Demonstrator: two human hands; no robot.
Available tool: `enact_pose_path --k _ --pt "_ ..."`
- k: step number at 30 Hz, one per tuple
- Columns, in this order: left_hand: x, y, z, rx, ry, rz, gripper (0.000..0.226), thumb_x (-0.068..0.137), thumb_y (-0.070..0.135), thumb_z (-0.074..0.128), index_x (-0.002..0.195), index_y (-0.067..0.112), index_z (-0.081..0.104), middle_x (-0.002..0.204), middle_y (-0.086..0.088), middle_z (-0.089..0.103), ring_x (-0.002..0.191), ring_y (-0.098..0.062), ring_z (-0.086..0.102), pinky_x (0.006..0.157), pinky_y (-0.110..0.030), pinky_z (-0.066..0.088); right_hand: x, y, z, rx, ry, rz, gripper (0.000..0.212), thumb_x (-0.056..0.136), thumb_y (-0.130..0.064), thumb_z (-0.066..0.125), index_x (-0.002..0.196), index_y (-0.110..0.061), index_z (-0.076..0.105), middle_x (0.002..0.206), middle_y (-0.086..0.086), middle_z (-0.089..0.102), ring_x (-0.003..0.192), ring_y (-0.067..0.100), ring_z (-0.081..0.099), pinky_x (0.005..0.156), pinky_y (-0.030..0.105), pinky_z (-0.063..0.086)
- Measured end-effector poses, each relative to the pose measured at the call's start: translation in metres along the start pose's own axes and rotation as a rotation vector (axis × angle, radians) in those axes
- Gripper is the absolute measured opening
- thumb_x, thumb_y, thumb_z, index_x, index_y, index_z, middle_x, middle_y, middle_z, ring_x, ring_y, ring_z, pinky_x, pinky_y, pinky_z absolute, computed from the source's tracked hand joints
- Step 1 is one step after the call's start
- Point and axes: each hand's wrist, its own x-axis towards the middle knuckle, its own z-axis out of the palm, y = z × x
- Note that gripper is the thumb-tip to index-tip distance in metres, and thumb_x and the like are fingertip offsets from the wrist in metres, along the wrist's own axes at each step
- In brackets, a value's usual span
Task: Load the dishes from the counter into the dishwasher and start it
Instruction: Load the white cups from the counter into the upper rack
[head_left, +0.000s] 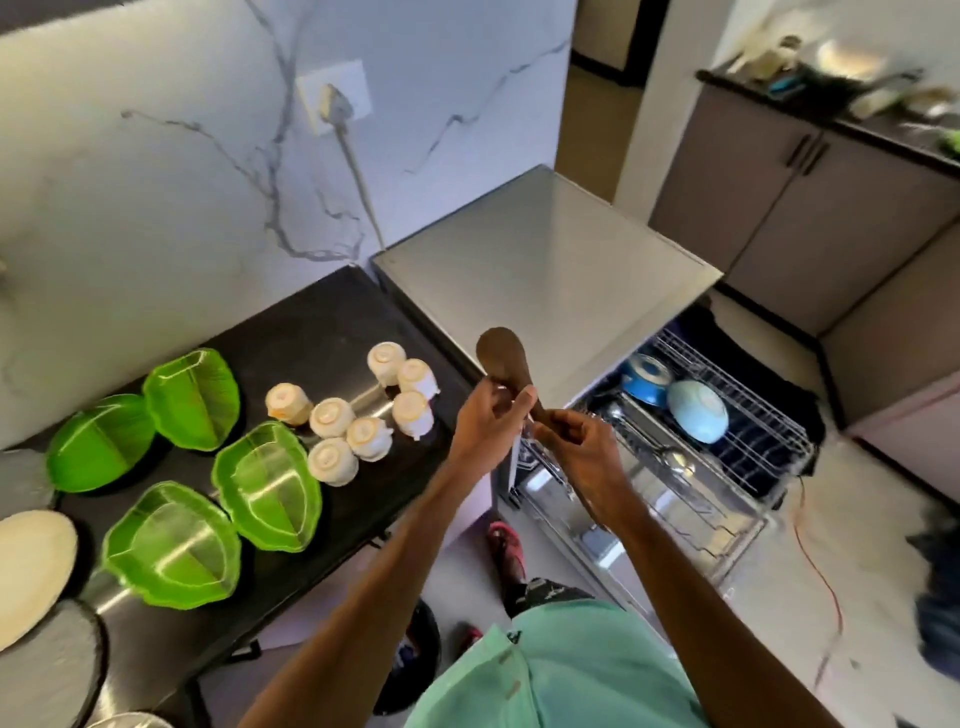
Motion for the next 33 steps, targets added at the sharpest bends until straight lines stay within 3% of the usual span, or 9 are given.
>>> enact_pose_path --k 3,6,9,12,14,17,20,26,33 --pt "-0.017 0.021 0.036 -0.011 -0.064 0.078 0.027 0.088 0.045 0.069 0.100 0.021 0.068 0.095 0.007 0.077 0.090 -0.005 0.073 0.087 -0.037 0.060 -0.022 -0.001 -0.028 0.029 0.025 -0.055 0.020 0.090 -0.015 0.074 0.109 -0.012 0.075 0.093 0.004 0.078 0.085 0.019 0.074 0.076 0.030 0.059" --pt "-0.022 0.034 0.060 0.089 -0.028 0.187 0.018 0.092 0.032 0.070 0.098 0.015 0.072 0.091 0.008 0.076 0.080 0.007 0.069 0.077 -0.015 0.054 -0.023 -0.001 -0.051 -0.029 0.075 -0.097 0.023 0.089 -0.015 0.075 0.113 -0.011 0.075 0.096 -0.005 0.078 0.086 0.003 0.073 0.072 0.013 0.053" --pt "-0.012 0.046 0.082 0.236 -0.052 0.303 0.016 0.095 0.031 0.067 0.101 0.016 0.071 0.091 0.006 0.076 0.076 0.007 0.065 0.069 -0.002 0.043 -0.007 0.008 -0.078 -0.140 0.088 -0.077 0.027 0.086 -0.023 0.078 0.113 -0.017 0.075 0.103 -0.010 0.076 0.088 -0.008 0.070 0.076 0.014 0.055" --pt "0.008 0.046 0.111 0.397 -0.118 0.383 0.021 0.098 0.035 0.062 0.105 0.017 0.068 0.090 0.001 0.075 0.080 -0.011 0.070 0.070 -0.015 0.048 0.015 0.021 -0.112 -0.129 0.081 -0.031 0.037 0.081 -0.032 0.081 0.114 -0.018 0.073 0.106 -0.005 0.076 0.098 0.005 0.072 0.090 0.033 0.059" --pt "0.021 0.048 0.135 0.500 -0.182 0.438 0.022 0.098 0.035 0.062 0.110 0.019 0.069 0.091 -0.005 0.074 0.084 -0.024 0.069 0.072 -0.030 0.051 0.025 0.027 -0.145 0.014 0.089 0.026 0.038 0.083 -0.024 0.080 0.118 -0.014 0.068 0.108 -0.001 0.076 0.101 0.015 0.073 0.091 0.042 0.059" --pt "0.042 0.048 0.175 0.634 -0.352 0.521 0.030 0.097 0.028 0.062 0.127 0.028 0.067 0.101 -0.005 0.072 0.091 -0.020 0.066 0.079 -0.029 0.050 0.030 0.034 -0.189 0.373 -0.001 0.176 0.037 0.091 -0.023 0.073 0.124 -0.008 0.063 0.116 0.013 0.073 0.109 0.031 0.070 0.092 0.047 0.057" --pt "0.070 0.041 0.222 0.828 -0.533 0.590 0.034 0.099 0.031 0.060 0.132 0.037 0.062 0.106 -0.001 0.066 0.093 -0.017 0.063 0.084 -0.033 0.053 0.040 0.062 -0.227 0.616 0.050 0.326 0.049 0.096 -0.040 0.062 0.126 -0.001 0.062 0.118 0.020 0.071 0.108 0.036 0.070 0.094 0.046 0.055" --pt "0.104 0.013 0.285 1.022 -0.643 0.586 0.034 0.097 0.021 0.062 0.131 0.021 0.062 0.117 -0.005 0.063 0.103 -0.019 0.063 0.100 -0.043 0.049 0.063 0.143 -0.281 0.863 0.439 0.619 0.023 0.101 -0.008 0.054 0.117 0.007 0.061 0.118 0.031 0.066 0.102 0.044 0.066 0.070 0.036 0.063" --pt "0.154 -0.045 0.293 1.162 -0.645 0.418 0.025 0.096 0.029 0.064 0.121 0.024 0.062 0.113 0.001 0.068 0.106 -0.017 0.062 0.098 -0.045 0.050 0.078 0.248 -0.331 1.012 0.587 0.752 0.042 0.095 -0.006 0.063 0.133 0.008 0.053 0.129 0.031 0.060 0.115 0.048 0.062 0.066 0.034 0.062"
